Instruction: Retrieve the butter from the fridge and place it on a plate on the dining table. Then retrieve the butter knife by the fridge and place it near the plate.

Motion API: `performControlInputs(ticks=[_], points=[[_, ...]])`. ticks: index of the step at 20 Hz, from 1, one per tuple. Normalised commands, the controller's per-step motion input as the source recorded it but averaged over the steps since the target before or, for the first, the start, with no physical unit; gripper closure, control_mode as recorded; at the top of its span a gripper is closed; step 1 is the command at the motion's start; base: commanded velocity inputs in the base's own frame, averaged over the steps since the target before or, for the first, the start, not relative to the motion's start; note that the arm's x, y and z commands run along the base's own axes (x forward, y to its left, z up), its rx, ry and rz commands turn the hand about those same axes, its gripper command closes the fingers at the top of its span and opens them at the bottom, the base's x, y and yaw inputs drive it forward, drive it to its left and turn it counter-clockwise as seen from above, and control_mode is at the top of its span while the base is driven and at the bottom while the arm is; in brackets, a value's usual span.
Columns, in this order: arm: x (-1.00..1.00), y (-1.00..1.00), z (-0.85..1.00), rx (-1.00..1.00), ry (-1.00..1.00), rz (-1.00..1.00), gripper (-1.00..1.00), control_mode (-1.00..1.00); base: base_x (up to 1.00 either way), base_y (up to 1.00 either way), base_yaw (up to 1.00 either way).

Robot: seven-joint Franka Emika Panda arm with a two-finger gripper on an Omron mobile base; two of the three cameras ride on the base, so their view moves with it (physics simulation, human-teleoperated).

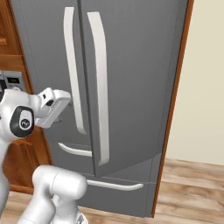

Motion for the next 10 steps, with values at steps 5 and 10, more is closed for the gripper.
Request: performControlInputs(ticks=[5,10], points=[[1.00,0.14,-0.30,-0.35,0.41,0.00,-1.00,-1.00,0.00,0.00,0.00],[0.99,-0.51,-0.25,-0.12,0.41,0.00,-1.00,-1.00,0.00,0.00,0.00]])
